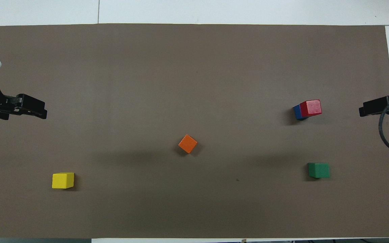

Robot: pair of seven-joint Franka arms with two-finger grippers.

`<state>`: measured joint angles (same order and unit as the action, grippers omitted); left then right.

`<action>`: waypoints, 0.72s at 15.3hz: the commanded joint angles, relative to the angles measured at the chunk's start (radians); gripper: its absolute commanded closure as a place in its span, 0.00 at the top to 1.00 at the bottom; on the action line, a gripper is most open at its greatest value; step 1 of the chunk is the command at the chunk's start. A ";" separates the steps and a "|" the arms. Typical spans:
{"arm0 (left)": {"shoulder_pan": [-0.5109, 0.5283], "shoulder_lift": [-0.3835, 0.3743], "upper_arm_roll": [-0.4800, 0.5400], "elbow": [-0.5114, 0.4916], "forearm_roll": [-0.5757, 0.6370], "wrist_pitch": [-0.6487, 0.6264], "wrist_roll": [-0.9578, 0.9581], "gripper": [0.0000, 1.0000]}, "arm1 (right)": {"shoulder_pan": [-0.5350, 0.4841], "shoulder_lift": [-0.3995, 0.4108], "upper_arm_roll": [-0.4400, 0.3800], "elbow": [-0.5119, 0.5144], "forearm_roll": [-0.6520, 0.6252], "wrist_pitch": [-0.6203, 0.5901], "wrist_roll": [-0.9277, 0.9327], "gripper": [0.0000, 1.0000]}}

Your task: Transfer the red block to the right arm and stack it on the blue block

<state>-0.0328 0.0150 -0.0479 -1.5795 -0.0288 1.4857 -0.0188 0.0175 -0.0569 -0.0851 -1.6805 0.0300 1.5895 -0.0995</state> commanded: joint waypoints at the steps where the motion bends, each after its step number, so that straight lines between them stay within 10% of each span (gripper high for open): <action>1: -0.001 -0.021 0.005 -0.023 0.000 0.004 -0.003 1.00 | -0.013 -0.011 0.005 -0.021 -0.001 0.021 0.009 1.00; 11: -0.001 -0.021 0.005 -0.023 0.000 0.004 -0.004 1.00 | -0.002 -0.009 0.005 -0.019 -0.055 0.026 0.007 1.00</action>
<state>-0.0328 0.0150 -0.0478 -1.5795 -0.0288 1.4857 -0.0188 0.0187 -0.0569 -0.0862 -1.6821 -0.0072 1.5936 -0.0995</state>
